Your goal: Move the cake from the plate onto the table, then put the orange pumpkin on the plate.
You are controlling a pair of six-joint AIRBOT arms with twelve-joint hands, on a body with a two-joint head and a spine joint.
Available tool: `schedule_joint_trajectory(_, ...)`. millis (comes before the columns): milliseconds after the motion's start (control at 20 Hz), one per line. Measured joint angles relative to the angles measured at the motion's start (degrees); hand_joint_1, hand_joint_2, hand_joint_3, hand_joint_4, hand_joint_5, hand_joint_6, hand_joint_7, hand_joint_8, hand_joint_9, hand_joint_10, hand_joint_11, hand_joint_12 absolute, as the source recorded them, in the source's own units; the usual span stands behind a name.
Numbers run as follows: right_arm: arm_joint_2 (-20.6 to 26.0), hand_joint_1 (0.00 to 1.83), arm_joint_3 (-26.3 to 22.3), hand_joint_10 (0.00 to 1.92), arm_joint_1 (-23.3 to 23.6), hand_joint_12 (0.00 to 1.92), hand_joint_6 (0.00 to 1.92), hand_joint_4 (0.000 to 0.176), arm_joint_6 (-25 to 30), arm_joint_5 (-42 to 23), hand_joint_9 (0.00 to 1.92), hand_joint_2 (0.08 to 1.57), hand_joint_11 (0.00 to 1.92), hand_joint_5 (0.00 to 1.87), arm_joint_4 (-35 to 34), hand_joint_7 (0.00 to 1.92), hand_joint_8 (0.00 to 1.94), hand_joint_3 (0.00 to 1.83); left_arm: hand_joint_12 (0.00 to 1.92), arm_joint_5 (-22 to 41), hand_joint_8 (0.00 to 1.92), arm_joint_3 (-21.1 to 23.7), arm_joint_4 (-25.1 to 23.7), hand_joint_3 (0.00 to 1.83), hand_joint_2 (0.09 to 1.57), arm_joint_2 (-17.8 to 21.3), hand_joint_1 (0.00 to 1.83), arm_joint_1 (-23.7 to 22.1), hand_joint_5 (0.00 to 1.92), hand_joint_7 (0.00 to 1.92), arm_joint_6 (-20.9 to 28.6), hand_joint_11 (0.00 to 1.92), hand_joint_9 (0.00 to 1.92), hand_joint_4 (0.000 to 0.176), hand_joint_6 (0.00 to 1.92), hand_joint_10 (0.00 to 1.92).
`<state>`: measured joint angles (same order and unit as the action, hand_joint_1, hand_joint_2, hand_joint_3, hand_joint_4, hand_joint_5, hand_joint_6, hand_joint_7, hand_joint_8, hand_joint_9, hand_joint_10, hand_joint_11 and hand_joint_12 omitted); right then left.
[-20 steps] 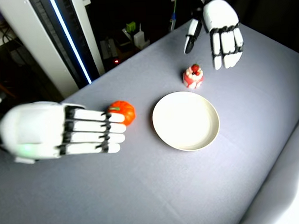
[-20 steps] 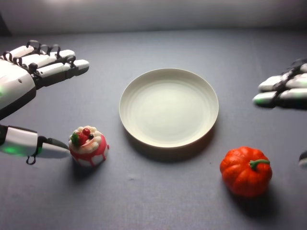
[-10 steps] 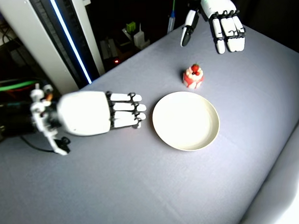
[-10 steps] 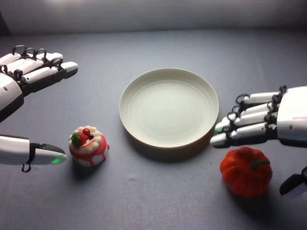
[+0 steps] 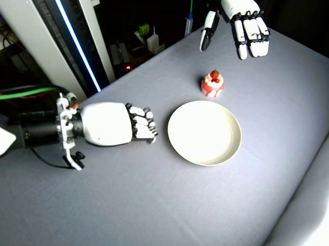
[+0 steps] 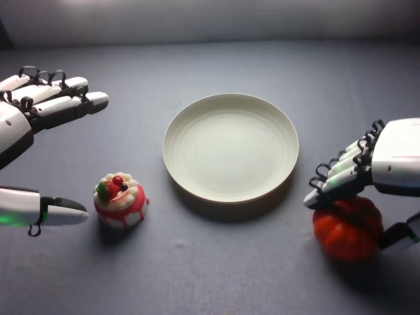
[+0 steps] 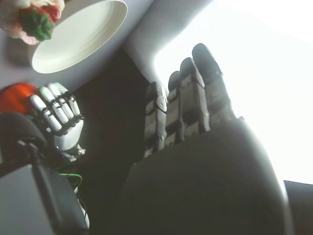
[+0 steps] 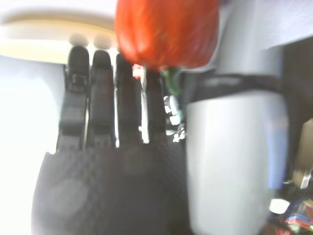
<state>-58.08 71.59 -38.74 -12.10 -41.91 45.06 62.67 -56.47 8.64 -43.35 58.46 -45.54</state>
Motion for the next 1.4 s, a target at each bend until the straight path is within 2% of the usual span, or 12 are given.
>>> schedule_joint_trajectory(400,-2.6,1.16,3.8,1.92,3.7,1.92,1.15,0.000,-2.0,-6.3,0.87,1.16,1.02,0.88,-8.7,0.68,1.81,0.00,0.70,0.5,0.00,0.1,0.2,0.00,0.86,-0.1,0.77,0.9,0.31,0.19,0.6,0.00,0.25,0.055,0.00,0.00)
schedule_joint_trajectory(500,-5.0,1.21,5.7,1.71,5.6,1.90,1.04,0.000,-2.1,-6.3,0.73,1.21,0.78,0.84,-9.3,0.74,1.65,0.00,0.70,0.9,0.00,0.1,0.0,0.00,0.86,-0.1,0.76,1.0,0.31,0.18,0.7,0.00,0.24,0.066,0.00,0.00)
schedule_joint_trajectory(550,-7.6,1.34,7.8,1.23,7.0,1.46,1.08,0.000,-2.1,-6.0,0.89,1.15,0.68,0.83,-9.3,0.90,1.22,0.00,0.73,0.9,0.00,0.1,0.0,0.00,0.86,-0.1,0.78,1.0,0.30,0.18,0.7,0.00,0.25,0.055,0.00,0.00)
schedule_joint_trajectory(650,-12.2,1.29,11.0,1.01,9.6,1.33,0.89,0.000,-2.1,-3.2,0.98,1.11,0.82,0.94,-8.4,1.03,1.10,0.00,0.80,1.2,0.00,0.0,1.0,0.00,0.86,-0.7,0.80,1.0,0.28,0.17,0.7,0.00,0.24,0.071,0.00,0.00)
schedule_joint_trajectory(700,-13.3,1.29,11.7,1.01,10.4,1.33,0.89,0.000,-2.0,-2.3,0.98,1.11,0.82,0.94,-8.2,1.03,1.10,0.00,0.80,1.2,0.00,0.0,1.1,0.00,0.86,-0.8,0.80,1.0,0.28,0.17,0.8,0.00,0.24,0.071,0.00,0.00)
schedule_joint_trajectory(750,-15.8,1.37,13.7,1.05,12.0,1.25,0.83,0.000,-2.1,-0.4,1.03,1.08,0.88,1.00,-7.8,1.05,0.89,0.00,0.73,1.4,0.00,0.0,1.1,0.00,0.86,-0.8,0.83,1.1,0.23,0.18,0.8,0.00,0.22,0.013,0.00,0.00)
schedule_joint_trajectory(1000,-20.2,1.24,18.6,0.92,12.8,1.30,1.10,0.000,-2.9,7.4,0.93,1.14,0.78,0.87,-7.3,0.97,1.04,0.00,0.67,6.5,0.00,-0.1,6.6,0.01,0.89,-1.3,0.74,3.3,0.23,0.22,0.6,0.00,0.21,0.011,0.00,0.00)
schedule_joint_trajectory(1050,-20.5,1.06,18.8,0.57,12.8,1.26,0.45,0.050,-3.2,8.7,0.60,1.06,0.35,0.52,-7.1,0.56,0.51,0.00,0.77,7.0,0.01,-0.1,6.3,0.00,0.88,-1.3,0.75,3.3,0.25,0.24,0.6,0.00,0.24,0.014,0.00,0.01)
schedule_joint_trajectory(1100,-20.6,1.06,18.9,0.57,12.9,1.26,0.45,0.050,-3.3,9.0,0.60,1.06,0.35,0.52,-7.1,0.56,0.51,0.00,0.77,7.1,0.01,-0.1,5.9,0.00,0.88,-1.3,0.75,3.3,0.25,0.24,0.6,0.00,0.24,0.014,0.00,0.01)
schedule_joint_trajectory(1150,-20.7,1.00,18.9,0.22,12.9,1.15,0.02,0.083,-3.4,9.4,0.50,0.98,0.18,0.39,-7.0,0.45,0.05,0.00,0.82,7.2,0.00,-0.1,5.4,0.00,0.87,-1.3,0.78,3.3,0.26,0.25,0.6,0.00,0.25,0.007,0.01,0.01)
schedule_joint_trajectory(1300,-20.7,0.94,19.0,0.03,13.6,1.08,0.00,0.131,-3.5,9.6,0.34,0.97,0.02,0.21,-7.0,0.30,0.00,0.00,0.84,7.2,0.00,-0.1,5.7,0.00,0.86,-1.3,0.81,3.3,0.28,0.26,0.6,0.00,0.27,0.000,0.01,0.01)
schedule_joint_trajectory(1400,-20.7,0.92,18.8,0.01,14.8,0.76,0.00,0.150,-3.7,9.8,0.16,0.94,0.00,0.07,-7.5,0.16,0.00,0.00,0.88,7.3,0.00,-0.1,5.7,0.00,0.86,-1.3,0.85,3.7,0.29,0.26,0.6,0.00,0.27,0.000,0.01,0.01)
